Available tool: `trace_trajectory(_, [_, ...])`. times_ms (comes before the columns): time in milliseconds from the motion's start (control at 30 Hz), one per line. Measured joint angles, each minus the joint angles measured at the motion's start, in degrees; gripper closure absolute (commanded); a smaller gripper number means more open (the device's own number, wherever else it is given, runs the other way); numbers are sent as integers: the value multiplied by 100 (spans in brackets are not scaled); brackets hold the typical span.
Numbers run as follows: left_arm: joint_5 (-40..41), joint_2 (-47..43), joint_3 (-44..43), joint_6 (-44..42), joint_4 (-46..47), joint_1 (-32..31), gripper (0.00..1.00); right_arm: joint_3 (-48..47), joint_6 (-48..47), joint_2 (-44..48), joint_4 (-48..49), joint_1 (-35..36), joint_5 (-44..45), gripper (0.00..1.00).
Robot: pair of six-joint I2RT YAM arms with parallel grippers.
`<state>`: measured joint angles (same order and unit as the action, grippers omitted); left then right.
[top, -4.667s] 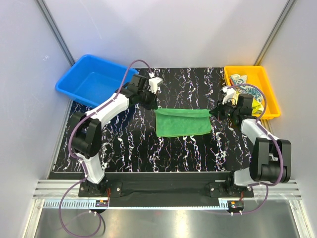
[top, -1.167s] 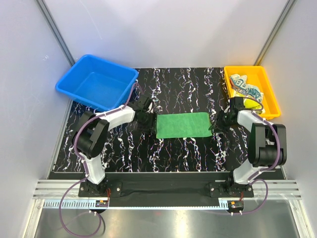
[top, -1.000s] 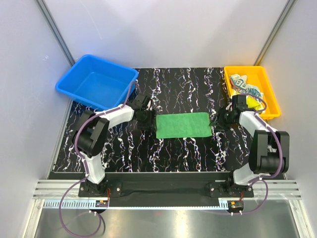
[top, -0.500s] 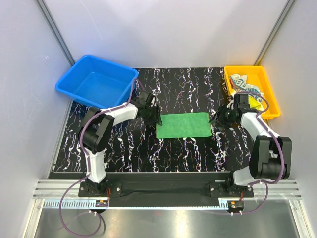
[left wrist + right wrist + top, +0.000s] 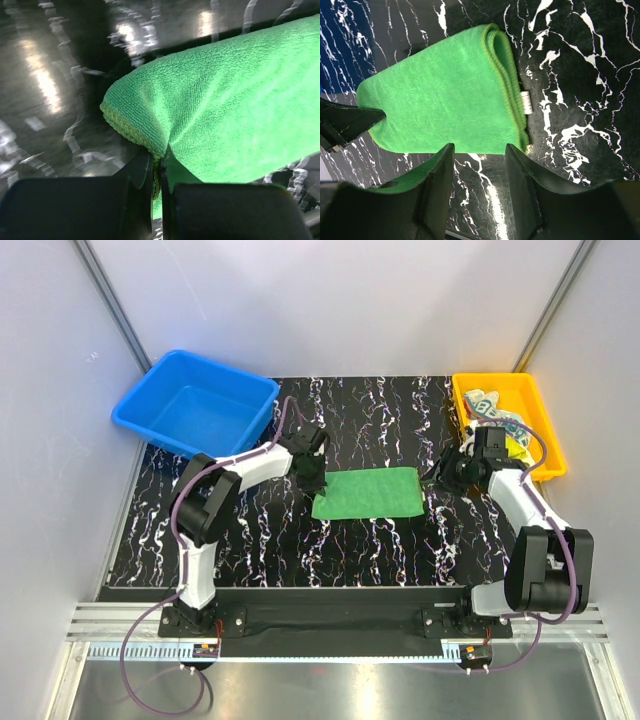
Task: Fold and stack the towels
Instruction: Neatly place the folded towel into the bin
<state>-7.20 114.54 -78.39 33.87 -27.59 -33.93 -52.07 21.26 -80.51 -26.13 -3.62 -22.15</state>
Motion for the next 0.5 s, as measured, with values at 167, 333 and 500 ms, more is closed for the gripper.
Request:
trace_trajectory(167, [772,7,-496,-431,-1032,-13,100,0,-2,133,2,24,-28,48])
trace_trajectory(333, [1683,-4,-1058,-1145,-1781,2,100,-22,7,302,-7,26,-133,48])
trace_trajectory(500, [2490,-155,-1266,-1873,-2227,155,100,-33,33,509,15,33,-162,48])
